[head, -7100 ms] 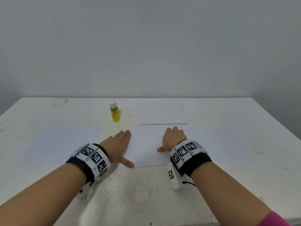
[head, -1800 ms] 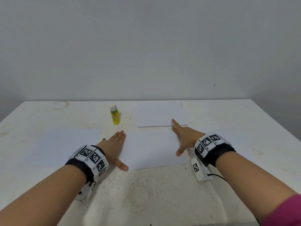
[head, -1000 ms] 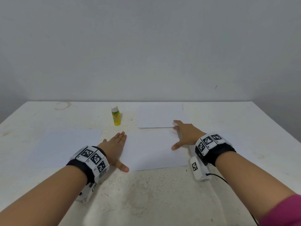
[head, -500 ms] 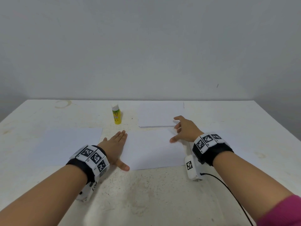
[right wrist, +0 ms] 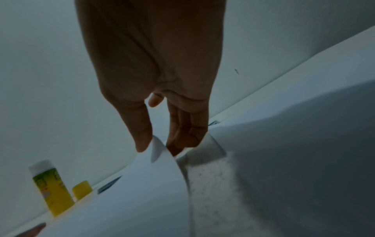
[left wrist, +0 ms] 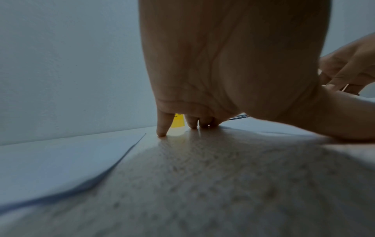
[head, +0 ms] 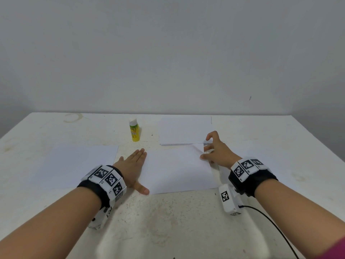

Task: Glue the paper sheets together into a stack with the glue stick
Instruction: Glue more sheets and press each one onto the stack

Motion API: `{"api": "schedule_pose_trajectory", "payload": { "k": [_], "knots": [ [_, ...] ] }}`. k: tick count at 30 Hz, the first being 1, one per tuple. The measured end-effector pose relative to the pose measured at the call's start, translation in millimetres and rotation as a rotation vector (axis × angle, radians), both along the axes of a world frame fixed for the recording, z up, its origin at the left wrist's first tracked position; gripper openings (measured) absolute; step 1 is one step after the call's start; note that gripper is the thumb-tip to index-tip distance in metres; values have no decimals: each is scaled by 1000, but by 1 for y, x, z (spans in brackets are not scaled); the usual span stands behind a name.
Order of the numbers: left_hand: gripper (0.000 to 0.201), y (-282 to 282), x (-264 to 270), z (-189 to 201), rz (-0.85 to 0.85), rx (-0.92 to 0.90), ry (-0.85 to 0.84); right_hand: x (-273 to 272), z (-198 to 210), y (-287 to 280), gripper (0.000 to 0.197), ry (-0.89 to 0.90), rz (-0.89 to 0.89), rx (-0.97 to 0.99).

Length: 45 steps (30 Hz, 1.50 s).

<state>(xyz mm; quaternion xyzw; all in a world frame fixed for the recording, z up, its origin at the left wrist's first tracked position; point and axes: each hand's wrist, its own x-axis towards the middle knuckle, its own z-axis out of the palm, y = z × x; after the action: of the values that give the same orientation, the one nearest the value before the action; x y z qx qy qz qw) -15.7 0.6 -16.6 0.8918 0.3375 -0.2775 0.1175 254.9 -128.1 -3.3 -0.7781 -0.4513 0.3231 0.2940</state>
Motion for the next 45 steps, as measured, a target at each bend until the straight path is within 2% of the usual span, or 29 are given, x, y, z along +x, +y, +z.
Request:
{"api": "schedule_pose_trajectory", "payload": {
  "k": [5,9,14,17,22,31,33,37,43,45],
  "knots": [
    [146,0,0,0,-1,-8,1,1,0,-12,28,-81,194,6],
    [144,0,0,-1,-6,-3,5,6,-4,-16,27,-54,262,-78],
    [138,1,1,-2,-5,1,0,0,-5,-10,23,-72,221,-87],
    [138,1,1,-3,5,-2,2,-6,-2,-9,31,19,182,-33],
    [137,0,2,-2,17,-22,34,-14,-1,-9,47,72,226,-85],
    [134,-2,1,-3,64,-71,-2,-6,7,-17,49,222,198,41],
    [138,-2,2,-2,62,-88,-8,-4,13,-17,49,223,210,56],
    [170,1,3,-3,43,-95,1,4,27,-14,49,204,221,70],
    [175,0,5,-8,57,-29,16,24,53,-3,47,186,109,172],
    [168,-1,7,-8,72,-30,15,33,56,5,48,166,72,201]
  ]
}}
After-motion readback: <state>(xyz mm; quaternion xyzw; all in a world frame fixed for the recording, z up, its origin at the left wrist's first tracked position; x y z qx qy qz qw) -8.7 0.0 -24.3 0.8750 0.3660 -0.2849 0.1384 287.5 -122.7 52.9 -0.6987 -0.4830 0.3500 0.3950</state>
